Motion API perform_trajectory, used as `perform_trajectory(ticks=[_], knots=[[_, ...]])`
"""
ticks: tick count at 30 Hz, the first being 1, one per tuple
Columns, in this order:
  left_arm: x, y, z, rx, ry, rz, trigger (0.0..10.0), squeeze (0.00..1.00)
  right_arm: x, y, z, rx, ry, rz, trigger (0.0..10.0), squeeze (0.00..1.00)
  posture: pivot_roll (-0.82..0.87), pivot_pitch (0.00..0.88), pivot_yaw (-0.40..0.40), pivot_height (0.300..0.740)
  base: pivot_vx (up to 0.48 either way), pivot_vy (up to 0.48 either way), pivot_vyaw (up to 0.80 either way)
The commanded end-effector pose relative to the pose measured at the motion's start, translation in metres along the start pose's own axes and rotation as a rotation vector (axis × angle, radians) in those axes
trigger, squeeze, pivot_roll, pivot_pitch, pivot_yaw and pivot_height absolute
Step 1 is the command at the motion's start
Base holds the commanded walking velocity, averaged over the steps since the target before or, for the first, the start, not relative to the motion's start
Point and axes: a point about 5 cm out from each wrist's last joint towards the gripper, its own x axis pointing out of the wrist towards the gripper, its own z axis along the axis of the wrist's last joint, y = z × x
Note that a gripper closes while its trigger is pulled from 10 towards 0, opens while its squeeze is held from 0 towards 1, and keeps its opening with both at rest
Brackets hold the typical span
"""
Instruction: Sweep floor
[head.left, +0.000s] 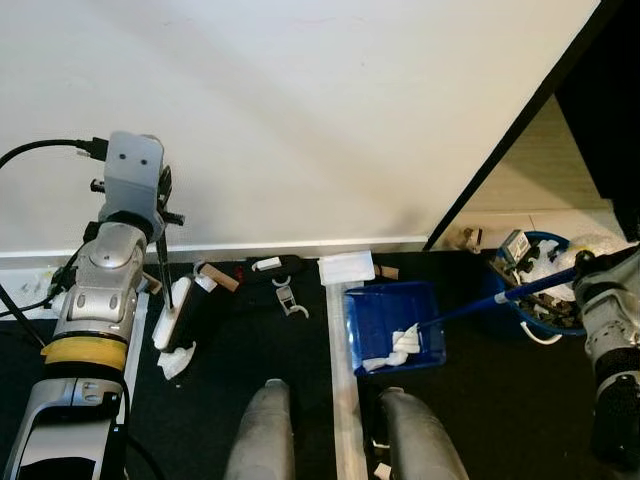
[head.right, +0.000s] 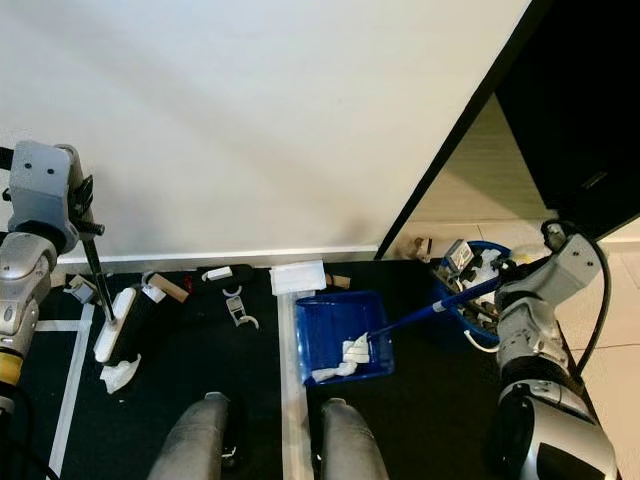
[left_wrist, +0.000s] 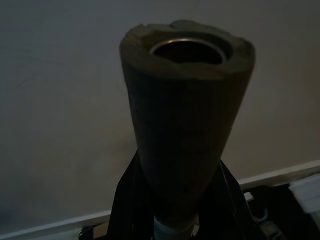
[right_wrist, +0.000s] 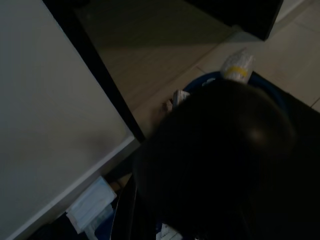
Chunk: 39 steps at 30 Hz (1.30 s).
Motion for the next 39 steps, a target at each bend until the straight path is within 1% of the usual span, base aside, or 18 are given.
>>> perform_trajectory(ticks=[1,2,4,5,9,14,15,17,20,21,25,26,28,30,31,34,37,39], knots=[[0.003,0.006,0.002,0.073,-0.02,0.028,10.0,0.0,-0.002,-0.002,-0.001,0.046,-0.051,-0.02,10.0,0.0,0.06,0.128,-0.028,0.74,0.0,0.0,0.0],[0.003,0.006,0.002,0.073,-0.02,0.028,10.0,0.0,-0.002,-0.002,-0.001,0.046,-0.051,-0.02,10.0,0.0,0.06,0.128,-0.028,0.74,0.0,0.0,0.0],[0.004,0.01,-0.004,0.155,-0.003,0.022,10.0,0.0,-0.005,0.005,-0.011,0.075,-0.051,-0.017,10.0,0.0,0.06,0.141,-0.022,0.74,0.0,0.0,0.0],[0.004,0.01,-0.004,0.155,-0.003,0.022,10.0,0.0,-0.005,0.005,-0.011,0.075,-0.051,-0.017,10.0,0.0,0.06,0.141,-0.022,0.74,0.0,0.0,0.0],[0.006,0.02,-0.005,0.253,-0.004,0.046,10.0,0.0,-0.009,0.024,-0.028,0.09,-0.035,0.014,10.0,0.0,0.06,0.176,-0.019,0.74,0.0,0.0,0.0],[0.01,0.023,-0.006,0.269,-0.021,0.081,10.0,0.0,-0.01,0.035,-0.036,0.088,-0.013,0.028,10.0,0.0,0.05,0.204,-0.032,0.74,0.0,0.0,0.0],[0.011,0.023,-0.012,0.28,-0.008,0.109,10.0,0.0,-0.011,0.042,-0.04,0.068,0.01,0.046,10.0,0.0,0.03,0.237,-0.051,0.74,0.0,0.0,0.0],[0.012,0.022,-0.015,0.28,-0.004,0.119,10.0,0.0,-0.011,0.044,-0.041,0.059,0.016,0.052,10.0,0.0,0.03,0.242,-0.054,0.74,0.0,0.0,0.0],[0.01,0.016,-0.034,0.204,0.058,0.14,10.0,0.0,-0.011,0.052,-0.041,0.032,0.015,0.074,10.0,0.0,0.0,0.266,-0.073,0.74,0.0,0.0,0.0],[0.01,0.016,-0.034,0.204,0.058,0.14,10.0,0.0,-0.011,0.052,-0.041,0.032,0.015,0.074,10.0,0.0,0.0,0.266,-0.073,0.74,0.0,0.0,0.0],[0.009,0.006,-0.049,0.108,0.119,0.176,10.0,0.0,-0.011,0.062,-0.039,0.0,0.008,0.112,10.0,0.0,-0.04,0.287,-0.09,0.74,0.0,0.0,0.0],[0.009,0.001,-0.053,0.055,0.144,0.198,10.0,0.0,-0.011,0.068,-0.038,-0.015,0.003,0.134,10.0,0.0,-0.04,0.293,-0.093,0.74,0.0,0.0,0.0],[0.009,0.001,-0.053,0.055,0.144,0.198,10.0,0.0,-0.011,0.068,-0.038,-0.015,0.003,0.134,10.0,0.0,-0.04,0.293,-0.093,0.74,0.0,0.0,0.0],[0.011,-0.013,-0.058,0.004,0.181,0.206,10.0,0.0,-0.011,0.076,-0.036,-0.039,-0.006,0.167,10.0,0.0,-0.07,0.3,-0.092,0.74,0.0,0.0,0.0],[0.011,-0.013,-0.058,0.004,0.181,0.206,10.0,0.0,-0.011,0.076,-0.036,-0.039,-0.006,0.167,10.0,0.0,-0.07,0.3,-0.092,0.74,0.0,0.0,0.0],[0.014,-0.032,-0.06,-0.024,0.23,0.203,10.0,0.0,-0.011,0.082,-0.034,-0.064,-0.016,0.199,10.0,0.0,-0.08,0.302,-0.09,0.74,0.0,0.0,0.0],[0.016,-0.039,-0.058,-0.07,0.231,0.205,10.0,0.0,-0.011,0.082,-0.034,-0.076,-0.017,0.203,10.0,0.0,-0.08,0.302,-0.091,0.74,0.0,0.0,0.0],[0.021,-0.051,-0.051,-0.176,0.219,0.211,10.0,0.0,-0.012,0.079,-0.035,-0.082,-0.016,0.2,10.0,0.0,-0.08,0.303,-0.09,0.74,0.0,0.0,0.0]])
